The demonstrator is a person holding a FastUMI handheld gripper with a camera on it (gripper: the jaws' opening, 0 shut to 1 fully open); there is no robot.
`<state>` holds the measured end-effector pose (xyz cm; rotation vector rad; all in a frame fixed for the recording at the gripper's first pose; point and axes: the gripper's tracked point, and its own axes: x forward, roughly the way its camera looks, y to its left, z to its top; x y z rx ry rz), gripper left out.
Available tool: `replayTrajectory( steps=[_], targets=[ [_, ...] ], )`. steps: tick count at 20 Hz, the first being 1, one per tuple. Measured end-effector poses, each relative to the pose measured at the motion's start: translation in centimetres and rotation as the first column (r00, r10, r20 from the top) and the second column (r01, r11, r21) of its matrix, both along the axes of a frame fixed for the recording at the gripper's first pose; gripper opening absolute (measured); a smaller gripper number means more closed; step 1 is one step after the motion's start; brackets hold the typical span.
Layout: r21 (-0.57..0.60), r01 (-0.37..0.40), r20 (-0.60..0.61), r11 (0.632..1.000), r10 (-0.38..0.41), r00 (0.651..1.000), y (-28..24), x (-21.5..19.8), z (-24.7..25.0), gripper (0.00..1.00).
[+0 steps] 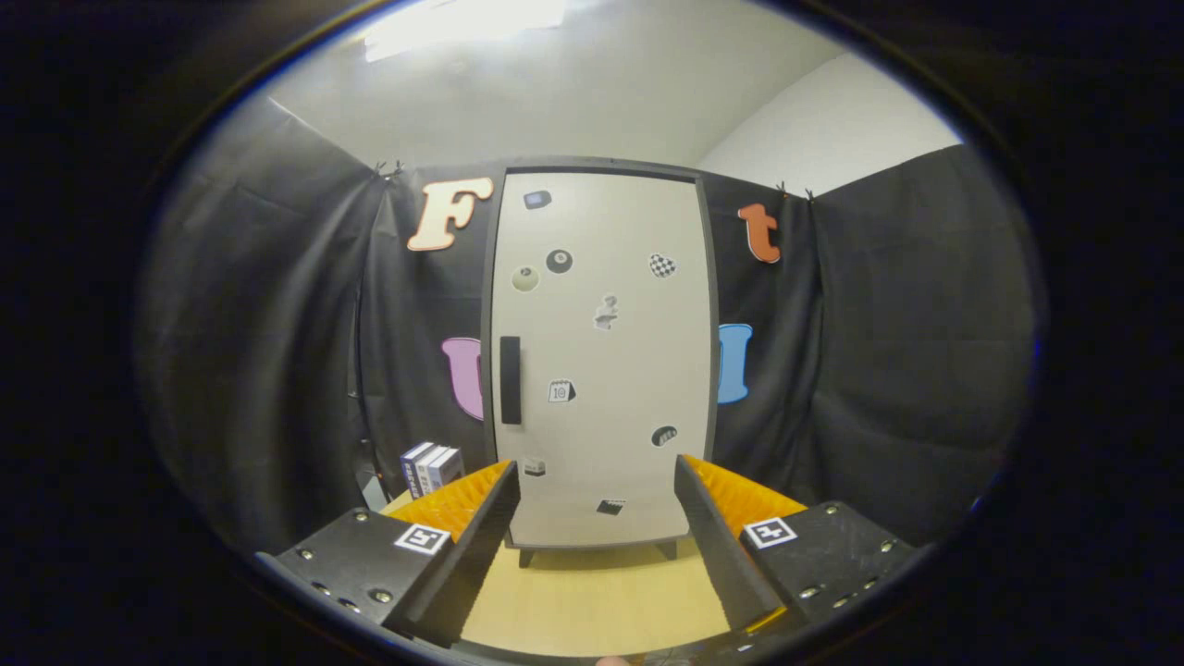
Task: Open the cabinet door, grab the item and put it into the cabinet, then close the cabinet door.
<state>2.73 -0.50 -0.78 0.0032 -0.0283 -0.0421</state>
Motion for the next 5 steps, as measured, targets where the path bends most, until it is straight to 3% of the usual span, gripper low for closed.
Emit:
replayTrajectory(
  steps=[5],
  targets=[
    [0.0, 0.008, -0.003, 1.0, -0.008, 1.0, -0.57, -0.12, -0.09, 0.99]
  ],
)
